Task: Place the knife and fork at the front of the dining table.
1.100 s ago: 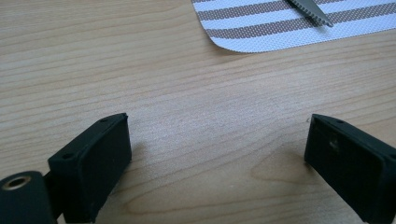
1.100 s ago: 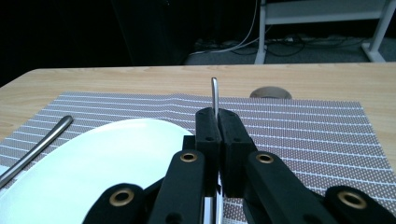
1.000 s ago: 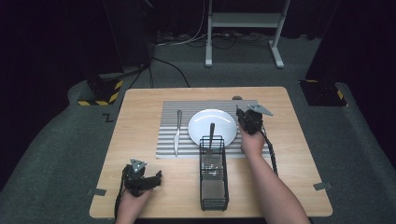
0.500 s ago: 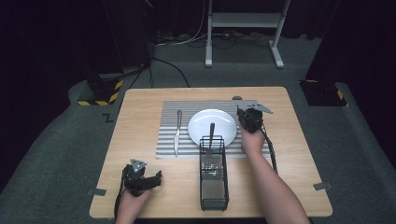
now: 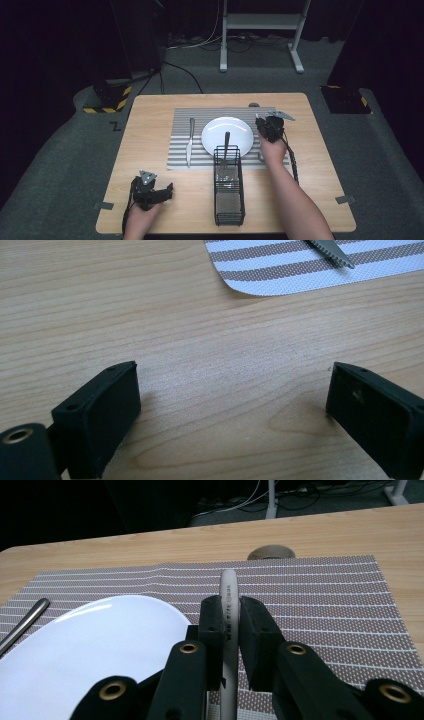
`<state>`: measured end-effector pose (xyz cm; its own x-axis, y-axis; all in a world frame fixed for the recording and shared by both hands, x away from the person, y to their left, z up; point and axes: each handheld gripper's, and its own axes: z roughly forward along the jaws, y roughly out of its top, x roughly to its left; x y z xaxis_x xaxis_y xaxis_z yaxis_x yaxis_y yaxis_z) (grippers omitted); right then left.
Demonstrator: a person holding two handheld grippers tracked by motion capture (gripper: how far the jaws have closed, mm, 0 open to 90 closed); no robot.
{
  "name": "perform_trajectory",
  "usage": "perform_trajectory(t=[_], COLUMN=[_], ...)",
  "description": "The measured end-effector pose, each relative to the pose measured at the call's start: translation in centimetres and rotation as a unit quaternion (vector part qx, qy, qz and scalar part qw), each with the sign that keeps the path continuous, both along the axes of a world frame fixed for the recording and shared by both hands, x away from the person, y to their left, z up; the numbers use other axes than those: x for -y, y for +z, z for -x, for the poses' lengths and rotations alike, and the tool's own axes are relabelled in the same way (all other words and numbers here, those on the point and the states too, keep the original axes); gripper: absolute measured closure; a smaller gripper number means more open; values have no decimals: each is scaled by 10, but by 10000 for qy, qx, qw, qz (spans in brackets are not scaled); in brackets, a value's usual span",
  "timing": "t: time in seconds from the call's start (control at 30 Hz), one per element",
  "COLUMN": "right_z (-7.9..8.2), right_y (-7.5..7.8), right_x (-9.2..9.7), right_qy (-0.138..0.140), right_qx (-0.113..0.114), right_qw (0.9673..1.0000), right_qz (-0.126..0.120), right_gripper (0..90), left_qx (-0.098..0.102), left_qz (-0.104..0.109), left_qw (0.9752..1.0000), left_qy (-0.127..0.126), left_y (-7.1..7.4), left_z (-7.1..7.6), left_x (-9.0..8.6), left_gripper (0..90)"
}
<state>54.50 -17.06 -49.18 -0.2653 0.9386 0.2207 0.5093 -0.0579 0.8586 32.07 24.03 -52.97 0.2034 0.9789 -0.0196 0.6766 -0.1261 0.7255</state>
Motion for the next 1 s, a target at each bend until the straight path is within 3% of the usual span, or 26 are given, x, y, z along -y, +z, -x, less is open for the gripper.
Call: perform_trajectory(t=[0.3,0.43,0.53,0.7,0.9,1.0], right_z=[5,14,25,51,88,99], right_y=[7,9,10,9,-2,-10], right_x=[4,5,8,12,24,27], right_qy=[-60,-38,-17,0,106,106], right_qx=[44,65,99,98,-93,-227], right_qw=[9999,9996,9994,9968,9941,9925], right_qz=[140,282,319,793,1077,1193], right_gripper=[791,792,792,797,798,796], left_qx=[3,3,3,0,3,1], left_qz=[-31,-29,-55,-55,-59,-56], left_qw=[10000,10000,10000,10000,10000,10000], left_qy=[-7,-7,-8,-7,-7,-4], left_y=[0,0,0,0,0,0], left_z=[0,0,0,0,0,0], left_x=[1,1,1,1,1,1], left_gripper=[72,72,72,73,73,73])
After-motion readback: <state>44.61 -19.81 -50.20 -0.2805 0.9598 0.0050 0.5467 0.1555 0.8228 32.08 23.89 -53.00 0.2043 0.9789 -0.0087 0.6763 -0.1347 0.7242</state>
